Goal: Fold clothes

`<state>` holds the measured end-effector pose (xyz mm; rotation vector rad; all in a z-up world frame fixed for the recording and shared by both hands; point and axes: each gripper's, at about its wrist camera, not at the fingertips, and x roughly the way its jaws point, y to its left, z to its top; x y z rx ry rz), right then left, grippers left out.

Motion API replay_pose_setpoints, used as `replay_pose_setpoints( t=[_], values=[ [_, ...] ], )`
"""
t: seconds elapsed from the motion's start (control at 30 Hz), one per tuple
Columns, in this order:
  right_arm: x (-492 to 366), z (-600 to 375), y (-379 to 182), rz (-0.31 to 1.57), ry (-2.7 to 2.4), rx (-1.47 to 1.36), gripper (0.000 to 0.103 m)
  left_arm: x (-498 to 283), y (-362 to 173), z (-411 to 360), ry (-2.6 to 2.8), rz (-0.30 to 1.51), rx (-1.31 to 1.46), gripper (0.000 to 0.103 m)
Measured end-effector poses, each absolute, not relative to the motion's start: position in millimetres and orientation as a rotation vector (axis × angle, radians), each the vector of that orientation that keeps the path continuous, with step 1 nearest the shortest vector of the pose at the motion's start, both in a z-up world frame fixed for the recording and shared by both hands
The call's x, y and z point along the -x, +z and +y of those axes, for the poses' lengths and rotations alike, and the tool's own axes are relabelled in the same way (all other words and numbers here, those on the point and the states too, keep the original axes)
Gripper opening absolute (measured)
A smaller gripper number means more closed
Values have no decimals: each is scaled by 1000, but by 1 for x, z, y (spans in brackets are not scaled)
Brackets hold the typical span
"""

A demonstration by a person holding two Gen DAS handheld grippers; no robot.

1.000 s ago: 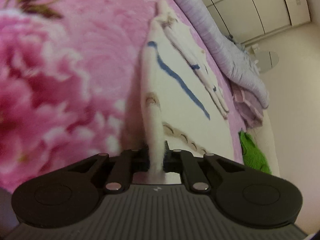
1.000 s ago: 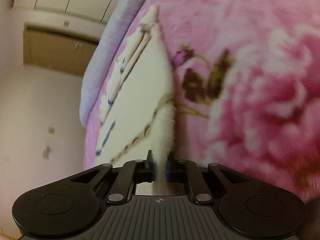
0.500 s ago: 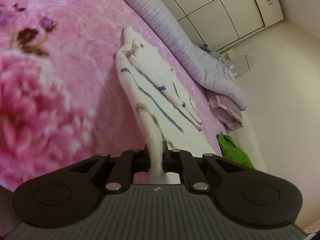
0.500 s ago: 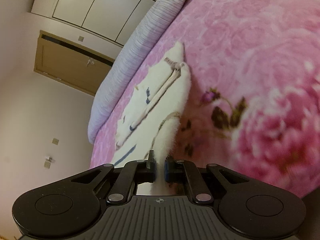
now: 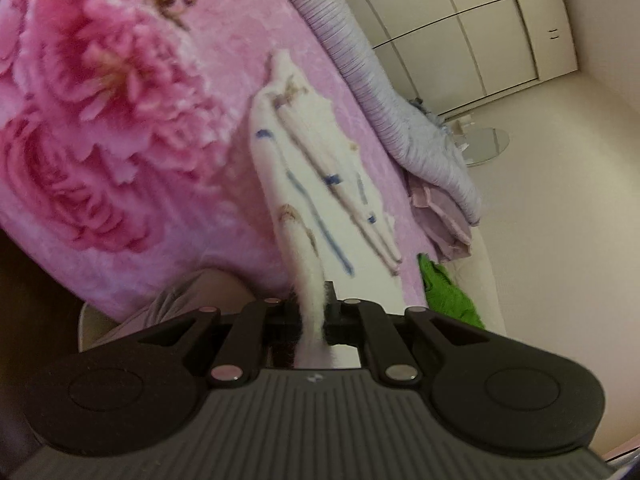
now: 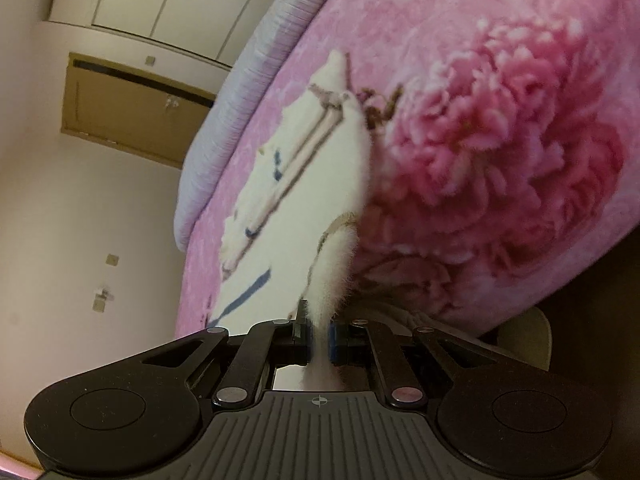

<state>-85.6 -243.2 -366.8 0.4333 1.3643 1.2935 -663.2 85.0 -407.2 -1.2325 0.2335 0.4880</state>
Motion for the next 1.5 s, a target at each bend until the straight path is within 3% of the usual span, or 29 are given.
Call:
replay_pose_setpoints(
  t=[0.37, 0.53, 0.57, 0.63, 0.67, 0.7, 0.8, 1.0, 1.37, 1.43, 1.47, 1.5],
  values=[
    [26, -106, -296, 1142, 1410, -423, 6, 570, -353, 232, 431, 213, 1138, 5],
    [-21, -10, -328, 1184, 1265, -474, 6, 507, -380, 335, 500, 234, 1237, 15],
    [-31, 6, -341, 1231, 1217, -493, 11, 499, -388, 350, 540, 240, 1257, 17],
    [-49, 29, -369, 1360, 1083, -513, 30, 493, -400, 371, 626, 258, 1262, 21],
    [-55, 35, -379, 1404, 1032, -519, 46, 493, -402, 376, 659, 269, 1246, 21],
    [-58, 34, -382, 1407, 1035, -522, 51, 496, -403, 376, 668, 279, 1225, 23],
    [-67, 27, -387, 1378, 1097, -530, 52, 505, -402, 370, 659, 309, 1153, 30],
    [-62, 32, -381, 1238, 1192, -284, 52, 488, -399, 363, 591, 405, 1031, 38],
    [-47, 65, -385, 1065, 1285, 85, 51, 424, -418, 378, 608, 580, 864, 38],
    [-43, 71, -388, 1051, 1303, 138, 44, 418, -419, 375, 600, 608, 823, 37],
    [-40, 74, -389, 1046, 1315, 163, 23, 415, -419, 371, 597, 623, 790, 34],
    [-37, 76, -388, 1037, 1327, 185, 11, 413, -418, 368, 588, 632, 761, 16]
  ],
)
